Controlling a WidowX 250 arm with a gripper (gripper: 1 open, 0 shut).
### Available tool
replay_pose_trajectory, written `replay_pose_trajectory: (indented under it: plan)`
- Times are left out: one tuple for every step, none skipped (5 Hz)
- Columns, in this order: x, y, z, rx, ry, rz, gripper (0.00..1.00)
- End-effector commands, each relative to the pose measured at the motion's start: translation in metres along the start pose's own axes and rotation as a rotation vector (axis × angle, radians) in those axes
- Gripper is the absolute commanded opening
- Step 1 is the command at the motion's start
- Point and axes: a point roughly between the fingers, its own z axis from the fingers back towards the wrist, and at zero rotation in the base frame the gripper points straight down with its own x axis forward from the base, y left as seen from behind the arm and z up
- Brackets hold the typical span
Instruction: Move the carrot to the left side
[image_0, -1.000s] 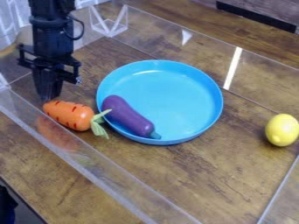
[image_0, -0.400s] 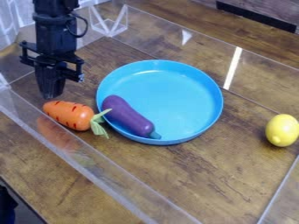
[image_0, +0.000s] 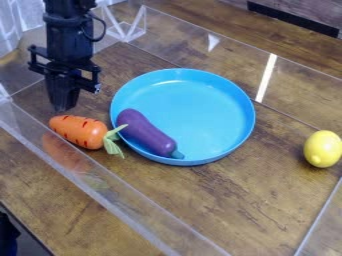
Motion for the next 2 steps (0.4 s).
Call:
replay_pose_trajectory:
  plan:
    - [0.0065, -0.0042, 0.0246, 0.025, -0.086, -0.022, 0.0]
    - [0.0076, -0.0053, 0.0229, 0.026, -0.082, -0.028, 0.0]
